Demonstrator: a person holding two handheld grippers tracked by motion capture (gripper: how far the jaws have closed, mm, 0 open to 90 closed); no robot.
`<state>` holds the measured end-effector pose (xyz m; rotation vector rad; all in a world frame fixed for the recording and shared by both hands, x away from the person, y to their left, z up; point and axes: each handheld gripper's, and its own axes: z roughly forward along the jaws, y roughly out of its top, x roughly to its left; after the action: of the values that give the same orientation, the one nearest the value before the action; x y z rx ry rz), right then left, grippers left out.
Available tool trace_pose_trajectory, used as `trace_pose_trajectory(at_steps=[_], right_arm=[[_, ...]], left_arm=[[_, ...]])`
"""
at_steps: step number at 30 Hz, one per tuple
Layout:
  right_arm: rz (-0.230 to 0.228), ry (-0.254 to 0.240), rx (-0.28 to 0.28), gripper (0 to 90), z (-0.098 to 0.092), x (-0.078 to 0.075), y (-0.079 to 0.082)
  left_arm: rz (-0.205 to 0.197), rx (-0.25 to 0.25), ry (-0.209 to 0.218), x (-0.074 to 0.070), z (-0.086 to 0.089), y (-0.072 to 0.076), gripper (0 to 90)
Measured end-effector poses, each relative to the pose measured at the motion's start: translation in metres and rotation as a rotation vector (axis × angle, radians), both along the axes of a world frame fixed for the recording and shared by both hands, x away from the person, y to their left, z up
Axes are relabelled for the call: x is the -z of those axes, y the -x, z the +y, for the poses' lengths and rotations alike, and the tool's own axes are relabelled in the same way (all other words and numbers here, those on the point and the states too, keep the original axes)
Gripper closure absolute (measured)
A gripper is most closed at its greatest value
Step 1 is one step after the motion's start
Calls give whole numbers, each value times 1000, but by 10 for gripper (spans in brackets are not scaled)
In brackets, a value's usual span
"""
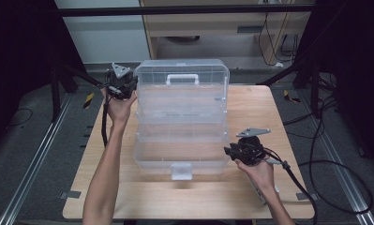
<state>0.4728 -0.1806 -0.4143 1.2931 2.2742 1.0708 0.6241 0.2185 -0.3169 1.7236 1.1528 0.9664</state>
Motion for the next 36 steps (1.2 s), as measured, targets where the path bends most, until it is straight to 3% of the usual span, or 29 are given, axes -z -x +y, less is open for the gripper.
trace_pose_trajectory(at_steps=[11, 21, 25, 31, 34, 36], right_arm=[[-8, 5, 7, 678, 0, 0, 0], [-11, 7, 9, 682, 0, 1, 1], [-11, 8, 8, 682, 0, 1, 0], [-17, 4, 8, 683, 0, 1, -1], [-20, 3, 8, 683, 0, 2, -1], [-20, 2, 7, 683, 0, 2, -1]], left_arm=[[-11, -5, -27, 2, -2, -2, 814], [3, -4, -40, 3, 1, -2, 806], [16, 7, -35, 6, 4, 0, 855], [16, 12, -15, 9, 10, 10, 852], [16, 28, 18, 8, 17, 21, 846], [19, 36, 7, 8, 20, 30, 832]])
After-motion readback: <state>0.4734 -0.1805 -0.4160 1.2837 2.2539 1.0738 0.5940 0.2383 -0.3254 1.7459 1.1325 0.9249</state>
